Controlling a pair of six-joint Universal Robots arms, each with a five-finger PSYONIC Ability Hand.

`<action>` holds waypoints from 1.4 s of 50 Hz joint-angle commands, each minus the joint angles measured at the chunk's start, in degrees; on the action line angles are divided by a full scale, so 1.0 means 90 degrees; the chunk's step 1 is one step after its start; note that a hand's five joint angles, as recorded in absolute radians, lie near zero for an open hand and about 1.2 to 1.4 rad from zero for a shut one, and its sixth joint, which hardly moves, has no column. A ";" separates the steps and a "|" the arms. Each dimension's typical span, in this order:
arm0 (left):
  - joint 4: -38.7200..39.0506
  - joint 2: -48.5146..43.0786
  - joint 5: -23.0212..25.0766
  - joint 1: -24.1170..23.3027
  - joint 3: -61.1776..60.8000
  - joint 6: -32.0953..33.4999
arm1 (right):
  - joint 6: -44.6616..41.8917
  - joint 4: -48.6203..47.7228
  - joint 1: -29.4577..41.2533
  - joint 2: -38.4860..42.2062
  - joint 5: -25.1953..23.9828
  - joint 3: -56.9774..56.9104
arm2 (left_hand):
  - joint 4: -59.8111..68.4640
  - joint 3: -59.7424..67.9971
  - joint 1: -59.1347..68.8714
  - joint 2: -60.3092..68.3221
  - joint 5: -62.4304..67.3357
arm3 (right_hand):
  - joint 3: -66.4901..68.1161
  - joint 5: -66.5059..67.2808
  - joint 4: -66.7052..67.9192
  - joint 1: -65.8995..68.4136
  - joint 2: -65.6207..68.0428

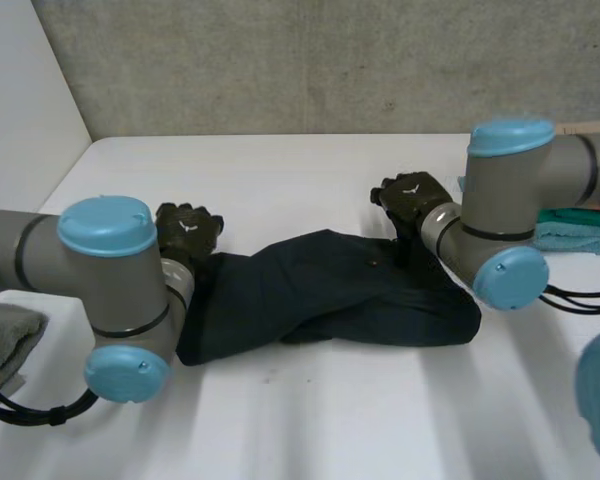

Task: Fold the laundry.

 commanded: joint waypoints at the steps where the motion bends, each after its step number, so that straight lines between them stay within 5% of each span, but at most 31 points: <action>1: 0.0027 0.1325 -0.0044 -0.0034 -0.0851 -0.0038 | -0.0030 0.0045 -0.0164 -0.1802 -0.0586 0.1718 | 0.0124 0.0040 -0.0032 0.0067 0.0157 | -0.0231 -0.0451 -0.0370 -0.0169 -0.0304; 14: -0.0226 0.3152 0.0122 -0.0132 -0.2980 -0.0028 | -0.0060 0.0739 -0.1190 -0.3523 -0.1749 0.4054 | 0.0778 0.0694 0.0622 0.0721 0.0811 | 0.0208 -0.0012 0.0069 0.0270 0.0134; 29: 0.0056 0.1728 0.0249 -0.0376 -0.2952 -0.0077 | 0.0164 -0.0940 -0.1317 -0.3212 -0.2111 0.5178 | 0.0572 0.0488 0.0416 0.0515 0.0605 | 0.2075 0.1855 0.1936 0.2137 0.2001; 34: 0.0242 0.1464 0.0249 -0.0376 -0.2718 -0.0077 | 0.0292 -0.1282 -0.1308 -0.2997 -0.2062 0.5139 | 0.1205 0.1121 0.1049 0.1148 0.1238 | 0.4926 0.4706 0.4786 0.4988 0.4852; 37: 0.0349 0.1444 0.0269 -0.0386 -0.2552 -0.0077 | 0.0301 -0.1399 -0.1298 -0.2996 -0.1994 0.5119 | 0.4040 0.3956 0.3884 0.3983 0.4073 | 0.7538 0.7318 0.7399 0.7601 0.7465; 39: 0.0379 0.1453 0.0288 -0.0405 -0.2444 -0.0077 | 0.0292 -0.1448 -0.1298 -0.3035 -0.1916 0.5110 | 0.6079 0.5994 0.5922 0.6021 0.6111 | 0.7547 0.7327 0.7408 0.7609 0.7473; 48: 0.0291 0.1765 0.0249 -0.0562 -0.1975 -0.0009 | 0.0214 -0.1371 -0.1268 -0.3560 -0.1691 0.4720 | 0.6084 0.5999 0.5928 0.6026 0.6117 | 0.7547 0.7327 0.7408 0.7609 0.7473; 60: -0.0694 0.4478 0.0288 -0.0435 -0.0659 0.0167 | -0.0138 -0.0541 -0.1337 -0.5124 -0.1593 0.2865 | 0.6084 0.5999 0.5928 0.6026 0.6117 | 0.7547 0.7327 0.7408 0.7609 0.7473; 70: -0.1593 0.5369 0.0269 -0.0444 0.0836 0.0275 | -0.0060 -0.0052 -0.1356 -0.5964 -0.1603 0.1594 | 0.6084 0.5999 0.5928 0.6026 0.6117 | 0.7547 0.7327 0.7408 0.7609 0.7473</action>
